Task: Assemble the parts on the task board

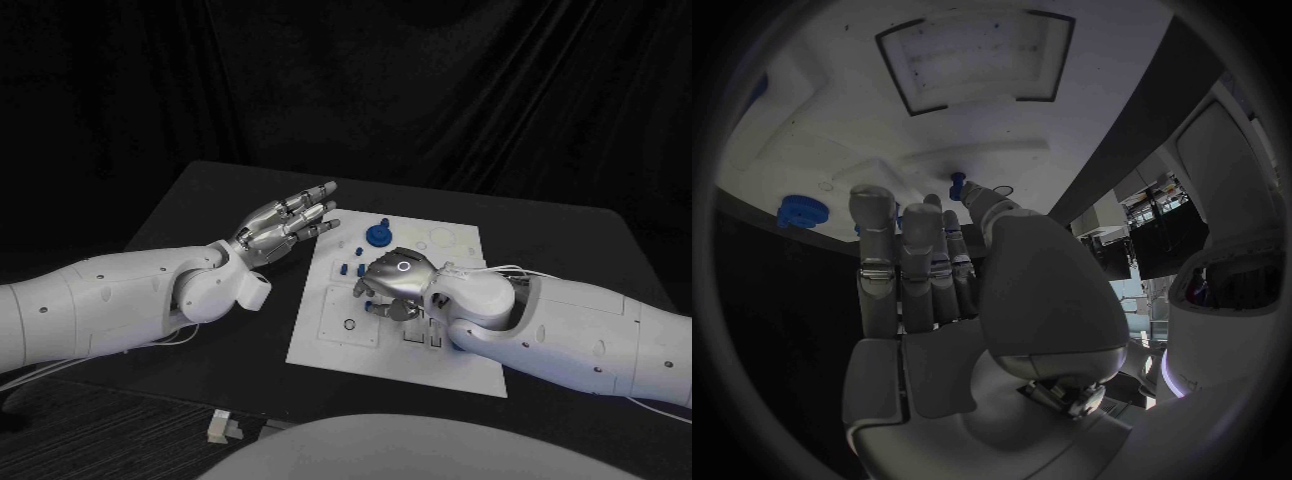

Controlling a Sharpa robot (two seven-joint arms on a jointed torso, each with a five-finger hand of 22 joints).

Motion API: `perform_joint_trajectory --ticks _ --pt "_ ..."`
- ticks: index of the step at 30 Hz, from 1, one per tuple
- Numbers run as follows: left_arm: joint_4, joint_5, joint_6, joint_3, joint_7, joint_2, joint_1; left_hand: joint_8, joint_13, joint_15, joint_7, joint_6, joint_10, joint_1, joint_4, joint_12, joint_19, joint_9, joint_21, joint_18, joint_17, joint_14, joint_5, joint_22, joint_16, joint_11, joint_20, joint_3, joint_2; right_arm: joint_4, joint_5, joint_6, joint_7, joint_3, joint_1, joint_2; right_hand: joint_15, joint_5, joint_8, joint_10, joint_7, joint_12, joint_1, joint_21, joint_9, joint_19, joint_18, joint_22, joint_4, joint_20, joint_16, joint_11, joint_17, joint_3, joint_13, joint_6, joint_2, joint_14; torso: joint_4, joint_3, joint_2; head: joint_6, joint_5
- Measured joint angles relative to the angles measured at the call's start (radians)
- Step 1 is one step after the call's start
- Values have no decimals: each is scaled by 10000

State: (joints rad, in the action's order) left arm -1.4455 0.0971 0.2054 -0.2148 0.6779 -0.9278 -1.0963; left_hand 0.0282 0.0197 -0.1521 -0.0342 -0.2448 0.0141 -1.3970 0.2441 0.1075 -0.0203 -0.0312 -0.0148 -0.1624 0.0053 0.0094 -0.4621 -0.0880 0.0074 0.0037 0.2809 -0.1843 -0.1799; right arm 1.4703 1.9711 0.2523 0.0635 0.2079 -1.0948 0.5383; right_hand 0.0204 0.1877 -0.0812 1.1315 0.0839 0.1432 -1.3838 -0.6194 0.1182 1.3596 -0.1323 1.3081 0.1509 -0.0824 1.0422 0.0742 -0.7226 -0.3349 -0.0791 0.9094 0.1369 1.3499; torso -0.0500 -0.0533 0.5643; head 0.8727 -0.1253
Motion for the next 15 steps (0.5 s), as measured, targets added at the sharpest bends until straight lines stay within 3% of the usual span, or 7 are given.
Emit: perform_joint_trajectory --ticks 7,12,15 --pt "4 0 13 0 -3 4 7 0 0 1 0 0 0 0 0 0 0 1 0 0 0 0 0 -1 0 0 0 0 0 177 -61 147 -23 0 -1 203 0 -1242 0 -49 -36 119 602 117 -29 0 0 -1 342 0 0 -49 83 776 -90 36 195 0 0 0 0 0 -9" --pt "0 0 20 0 -3 -3 10 0 0 1 0 0 0 0 0 0 0 1 0 0 0 0 0 -1 0 0 0 0 0 441 -356 389 -126 9 -88 566 0 -1345 0 -139 2 233 944 117 -36 0 0 -2 735 0 0 -32 76 1520 -170 74 367 0 -1 0 0 0 -26" --pt "-4 0 22 0 -3 -23 11 0 0 1 0 0 0 0 0 0 0 1 0 0 0 0 0 -1 0 0 0 0 0 637 -764 577 -228 11 -290 878 0 -1345 0 -211 57 276 997 117 -40 3 0 -2 1120 -2 0 -32 43 2118 -221 129 422 0 -1 0 0 0 -29"
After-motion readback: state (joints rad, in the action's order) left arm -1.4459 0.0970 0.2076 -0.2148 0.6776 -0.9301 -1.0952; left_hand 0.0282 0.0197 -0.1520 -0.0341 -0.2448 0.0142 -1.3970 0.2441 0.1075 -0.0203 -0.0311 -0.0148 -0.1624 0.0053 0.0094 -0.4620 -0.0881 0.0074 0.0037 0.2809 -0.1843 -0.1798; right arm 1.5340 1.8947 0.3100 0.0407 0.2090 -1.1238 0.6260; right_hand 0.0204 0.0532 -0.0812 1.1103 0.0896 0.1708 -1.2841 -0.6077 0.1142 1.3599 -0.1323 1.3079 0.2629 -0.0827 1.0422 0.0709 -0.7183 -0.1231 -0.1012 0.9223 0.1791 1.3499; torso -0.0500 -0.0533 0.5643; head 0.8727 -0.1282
